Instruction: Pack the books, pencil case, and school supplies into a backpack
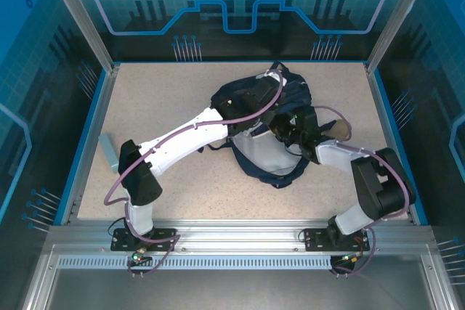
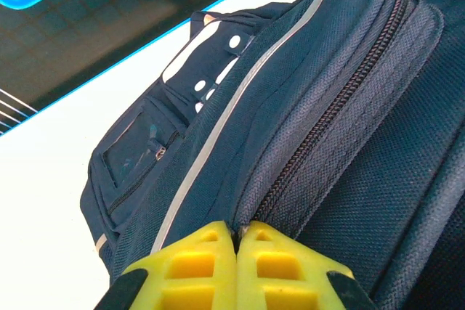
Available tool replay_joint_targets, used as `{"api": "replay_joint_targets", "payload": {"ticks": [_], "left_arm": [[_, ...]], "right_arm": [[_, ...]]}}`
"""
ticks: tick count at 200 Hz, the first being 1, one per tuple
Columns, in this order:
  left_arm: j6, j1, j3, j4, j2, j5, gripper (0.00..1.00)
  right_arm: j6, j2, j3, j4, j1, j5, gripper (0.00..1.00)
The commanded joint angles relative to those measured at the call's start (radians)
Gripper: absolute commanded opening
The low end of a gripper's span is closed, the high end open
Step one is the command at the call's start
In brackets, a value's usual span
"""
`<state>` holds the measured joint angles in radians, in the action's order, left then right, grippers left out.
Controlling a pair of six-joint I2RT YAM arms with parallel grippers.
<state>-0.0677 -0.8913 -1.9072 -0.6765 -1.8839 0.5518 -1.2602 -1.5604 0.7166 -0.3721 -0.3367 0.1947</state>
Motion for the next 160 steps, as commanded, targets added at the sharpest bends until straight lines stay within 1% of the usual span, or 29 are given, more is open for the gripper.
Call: {"api": "replay_joint_targets", "payload": {"ticks": [1, 20, 39, 52, 73, 83, 86, 115, 160], "left_arm": [[-0.054, 0.009, -0.073, 0.054, 0.076, 0.008, 0.0], [-0.058, 0.01, -0.073, 0.054, 0.073, 0.0, 0.0], [-0.06, 0.015, -0.073, 0.053, 0.072, -0.009, 0.0], [-0.061, 0.018, -0.07, 0.049, 0.071, -0.012, 0.0], [-0.065, 0.026, -0.054, 0.041, 0.074, -0.011, 0.0], [-0.068, 0.03, -0.04, 0.045, 0.078, -0.011, 0.0], [-0.069, 0.032, -0.034, 0.046, 0.08, -0.011, 0.0], [-0.084, 0.05, 0.014, 0.055, 0.089, -0.002, 0.0], [-0.126, 0.087, 0.138, 0.067, 0.126, 0.0, 0.0]], "right_arm": [[-0.014, -0.063, 0.064, -0.093, -0.019, -0.054, 0.22], [-0.041, -0.133, 0.092, -0.138, -0.019, -0.057, 0.24], [-0.024, -0.192, 0.143, -0.15, -0.021, -0.023, 0.25], [0.002, -0.205, 0.179, -0.112, -0.021, 0.003, 0.35], [0.042, -0.173, 0.181, -0.041, -0.015, 0.018, 0.58], [0.051, -0.143, 0.169, -0.021, -0.007, 0.03, 0.62], [0.053, -0.135, 0.141, -0.014, -0.005, 0.035, 0.63], [0.087, -0.015, 0.042, 0.095, 0.016, 0.048, 0.65], [0.172, 0.21, -0.062, 0.414, 0.025, -0.019, 0.62]]}}
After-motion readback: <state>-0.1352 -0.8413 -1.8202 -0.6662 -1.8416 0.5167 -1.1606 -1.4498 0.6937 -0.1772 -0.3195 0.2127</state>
